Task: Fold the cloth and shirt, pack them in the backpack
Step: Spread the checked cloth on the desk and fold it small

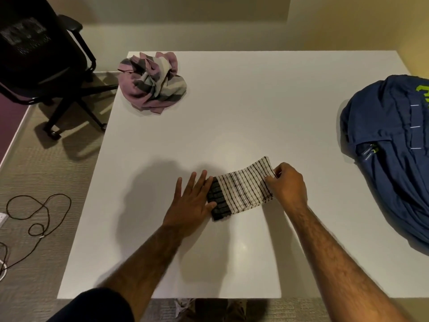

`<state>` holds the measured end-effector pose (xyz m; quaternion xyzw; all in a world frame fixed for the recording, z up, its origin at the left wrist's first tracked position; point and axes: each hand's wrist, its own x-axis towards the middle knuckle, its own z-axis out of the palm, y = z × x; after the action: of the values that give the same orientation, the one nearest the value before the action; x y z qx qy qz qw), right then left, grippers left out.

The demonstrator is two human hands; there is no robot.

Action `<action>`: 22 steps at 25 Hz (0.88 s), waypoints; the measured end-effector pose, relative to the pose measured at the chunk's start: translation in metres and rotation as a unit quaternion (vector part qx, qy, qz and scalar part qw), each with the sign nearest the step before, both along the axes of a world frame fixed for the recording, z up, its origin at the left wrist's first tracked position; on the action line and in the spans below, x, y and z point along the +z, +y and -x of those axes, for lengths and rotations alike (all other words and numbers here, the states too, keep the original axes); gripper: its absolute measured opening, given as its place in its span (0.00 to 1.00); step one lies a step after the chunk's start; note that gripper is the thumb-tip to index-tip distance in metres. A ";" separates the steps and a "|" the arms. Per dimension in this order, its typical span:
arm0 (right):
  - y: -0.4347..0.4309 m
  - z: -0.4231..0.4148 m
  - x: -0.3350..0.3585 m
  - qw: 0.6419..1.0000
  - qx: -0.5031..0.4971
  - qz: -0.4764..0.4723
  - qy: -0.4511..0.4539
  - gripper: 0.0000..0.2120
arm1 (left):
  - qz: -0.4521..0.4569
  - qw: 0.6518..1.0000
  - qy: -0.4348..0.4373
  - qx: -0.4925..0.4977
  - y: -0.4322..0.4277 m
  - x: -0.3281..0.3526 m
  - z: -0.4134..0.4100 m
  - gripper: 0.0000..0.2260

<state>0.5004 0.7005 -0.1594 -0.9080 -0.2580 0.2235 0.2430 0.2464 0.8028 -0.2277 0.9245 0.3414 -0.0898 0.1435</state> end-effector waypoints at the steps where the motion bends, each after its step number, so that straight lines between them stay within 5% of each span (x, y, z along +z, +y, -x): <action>1: 0.003 0.007 0.003 1.000 0.007 -0.001 -0.011 0.05 | -0.002 1.000 -0.005 -0.010 -0.001 -0.001 -0.004 0.32; 12: 0.003 0.119 -0.007 0.945 0.212 -0.019 -0.247 0.09 | 0.024 0.999 -0.029 0.001 0.009 -0.017 0.014 0.43; 22: 0.005 0.154 -0.033 0.927 0.272 -0.003 -0.260 0.12 | -0.042 0.998 -0.040 -0.022 0.011 -0.021 0.010 0.39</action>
<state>0.3460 0.7051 -0.1922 -0.8284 -0.5500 0.0363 0.1003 0.2365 0.8140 -0.2490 0.9398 0.3184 -0.0415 0.1165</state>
